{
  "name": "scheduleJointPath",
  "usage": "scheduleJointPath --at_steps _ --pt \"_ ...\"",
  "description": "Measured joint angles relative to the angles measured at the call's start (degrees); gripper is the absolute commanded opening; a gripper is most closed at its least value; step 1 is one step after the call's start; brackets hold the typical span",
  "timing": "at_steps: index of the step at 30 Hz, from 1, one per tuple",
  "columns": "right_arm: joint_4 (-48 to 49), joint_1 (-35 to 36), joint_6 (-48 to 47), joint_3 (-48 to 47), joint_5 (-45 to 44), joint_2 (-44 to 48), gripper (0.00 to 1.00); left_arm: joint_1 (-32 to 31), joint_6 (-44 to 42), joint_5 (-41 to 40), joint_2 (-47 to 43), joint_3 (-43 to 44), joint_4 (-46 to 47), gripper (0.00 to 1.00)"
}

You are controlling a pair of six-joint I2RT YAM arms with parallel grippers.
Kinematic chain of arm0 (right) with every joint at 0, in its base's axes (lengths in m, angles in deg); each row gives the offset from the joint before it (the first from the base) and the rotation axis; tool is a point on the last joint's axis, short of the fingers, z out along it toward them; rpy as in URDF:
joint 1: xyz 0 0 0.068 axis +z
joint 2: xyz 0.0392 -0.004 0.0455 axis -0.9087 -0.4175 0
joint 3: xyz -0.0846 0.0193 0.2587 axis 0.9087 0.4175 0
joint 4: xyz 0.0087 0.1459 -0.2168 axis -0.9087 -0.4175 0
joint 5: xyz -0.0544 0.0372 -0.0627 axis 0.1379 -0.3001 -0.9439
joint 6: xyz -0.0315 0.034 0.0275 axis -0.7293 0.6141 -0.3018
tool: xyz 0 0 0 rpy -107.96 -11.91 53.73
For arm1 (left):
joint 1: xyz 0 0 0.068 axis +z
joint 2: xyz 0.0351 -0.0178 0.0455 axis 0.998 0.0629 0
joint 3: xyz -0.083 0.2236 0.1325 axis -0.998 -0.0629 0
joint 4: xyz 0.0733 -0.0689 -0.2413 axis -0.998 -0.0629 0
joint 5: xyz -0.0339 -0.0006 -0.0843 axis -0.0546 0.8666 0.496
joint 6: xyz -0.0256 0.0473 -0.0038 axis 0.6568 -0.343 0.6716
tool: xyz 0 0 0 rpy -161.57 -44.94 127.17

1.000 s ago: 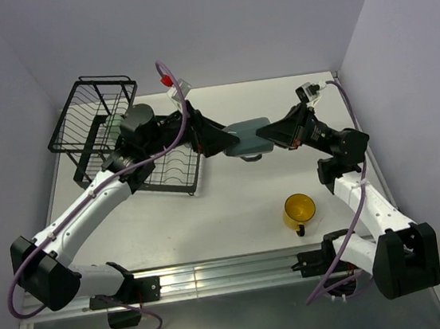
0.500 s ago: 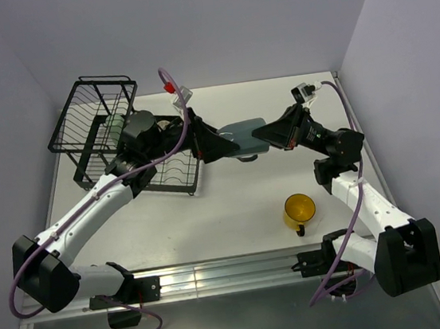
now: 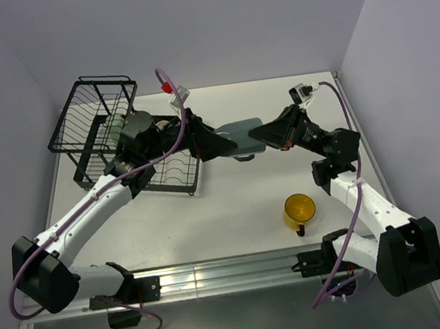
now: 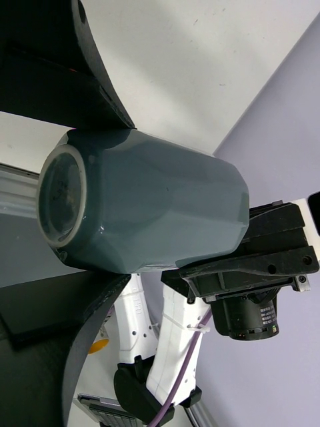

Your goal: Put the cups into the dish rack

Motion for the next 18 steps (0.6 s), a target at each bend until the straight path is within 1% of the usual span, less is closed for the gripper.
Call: scheduleJointPath --at_steps 2,3,6,9,10,11,13,14,15,16,18 --pt "-0.28 0.11 -0.15 0.00 -0.09 -0.02 0.00 0.04 0.07 -0.04 -0.09 -0.15 0.02 0.41" --pt "-0.39 0.15 -0.26 0.00 -0.11 -0.04 0.00 0.07 0.09 -0.04 -0.17 -0.26 0.00 0.26" --pt "-0.79 0.52 -0.79 0.00 -0.59 -0.04 0.00 0.17 0.09 -0.15 -0.42 -0.28 -0.11 0.00" --pt "-1.60 1.07 -1.77 0.00 -1.31 0.02 0.01 0.22 0.04 -0.87 -1.01 -0.28 -1.01 0.00" --pt "-2.23 1.29 -2.32 0.00 -1.62 0.17 0.03 0.24 0.02 -1.11 -1.27 -0.28 -1.40 0.00" --pt "-3.08 1.55 -3.08 0.00 -2.14 0.50 0.08 0.26 0.00 -1.42 -1.49 -0.28 -1.88 0.00" --pt "-5.16 1.92 -4.39 -0.02 -2.78 1.29 0.13 0.26 -0.04 -1.81 -1.95 -0.28 -2.89 0.00" --pt "-6.21 1.99 -5.09 -0.02 -3.08 1.75 0.20 0.26 -0.11 -1.97 -2.16 -0.28 -3.52 0.00" --pt "-7.67 2.16 -5.99 -0.07 -3.43 2.32 0.24 0.26 -0.13 -2.05 -2.38 -0.26 -4.11 0.00" --pt "-9.40 2.32 -7.19 -0.15 -3.85 2.93 0.30 0.26 -0.22 -2.19 -2.54 -0.24 -4.61 0.00" --pt "-12.39 2.36 -9.90 -0.33 -5.07 3.98 0.34 0.20 -0.24 -3.15 -2.75 -0.22 -5.73 0.00"
